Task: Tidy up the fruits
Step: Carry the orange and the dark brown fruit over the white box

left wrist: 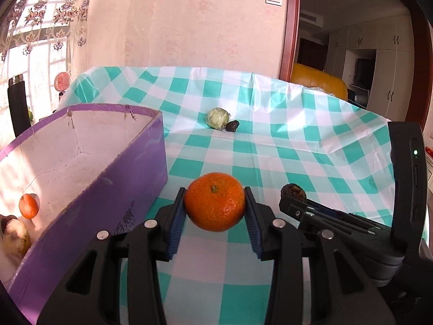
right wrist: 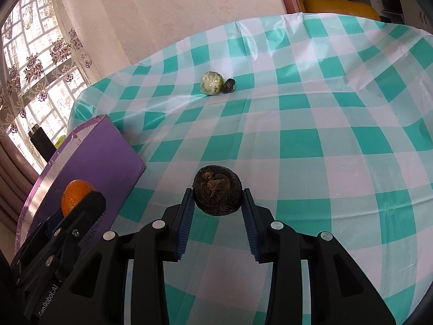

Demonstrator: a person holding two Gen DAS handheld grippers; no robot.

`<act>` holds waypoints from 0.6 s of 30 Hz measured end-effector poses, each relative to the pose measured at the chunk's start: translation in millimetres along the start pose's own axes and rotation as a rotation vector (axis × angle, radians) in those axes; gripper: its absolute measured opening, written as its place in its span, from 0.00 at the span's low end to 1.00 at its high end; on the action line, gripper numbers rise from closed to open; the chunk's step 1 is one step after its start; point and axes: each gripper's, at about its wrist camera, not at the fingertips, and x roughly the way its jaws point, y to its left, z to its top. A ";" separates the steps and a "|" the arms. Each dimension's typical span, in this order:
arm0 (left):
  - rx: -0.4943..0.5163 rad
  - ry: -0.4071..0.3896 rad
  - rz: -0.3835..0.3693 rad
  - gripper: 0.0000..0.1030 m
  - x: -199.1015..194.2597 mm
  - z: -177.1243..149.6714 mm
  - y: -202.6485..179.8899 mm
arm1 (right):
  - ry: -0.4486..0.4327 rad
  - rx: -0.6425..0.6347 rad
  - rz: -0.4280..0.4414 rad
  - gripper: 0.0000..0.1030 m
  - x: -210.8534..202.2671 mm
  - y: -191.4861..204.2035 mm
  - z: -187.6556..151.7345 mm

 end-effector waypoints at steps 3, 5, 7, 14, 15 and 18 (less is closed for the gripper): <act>-0.005 -0.083 0.039 0.40 -26.3 16.9 9.9 | -0.026 -0.042 0.028 0.35 -8.7 19.7 3.3; -0.019 -0.109 0.069 0.40 -39.8 27.9 21.0 | -0.037 -0.068 0.056 0.35 -13.5 33.0 5.7; -0.033 -0.109 0.111 0.40 -48.7 37.7 33.7 | -0.045 -0.100 0.081 0.35 -18.0 47.8 7.1; -0.131 0.018 0.193 0.40 -55.4 57.2 99.0 | -0.057 -0.204 0.175 0.35 -26.6 96.5 10.3; -0.142 0.047 0.202 0.40 -54.0 57.5 107.9 | -0.061 -0.216 0.186 0.35 -27.4 103.1 12.6; -0.136 0.152 0.255 0.40 -46.2 53.3 130.6 | -0.064 -0.253 0.230 0.35 -27.6 124.9 22.4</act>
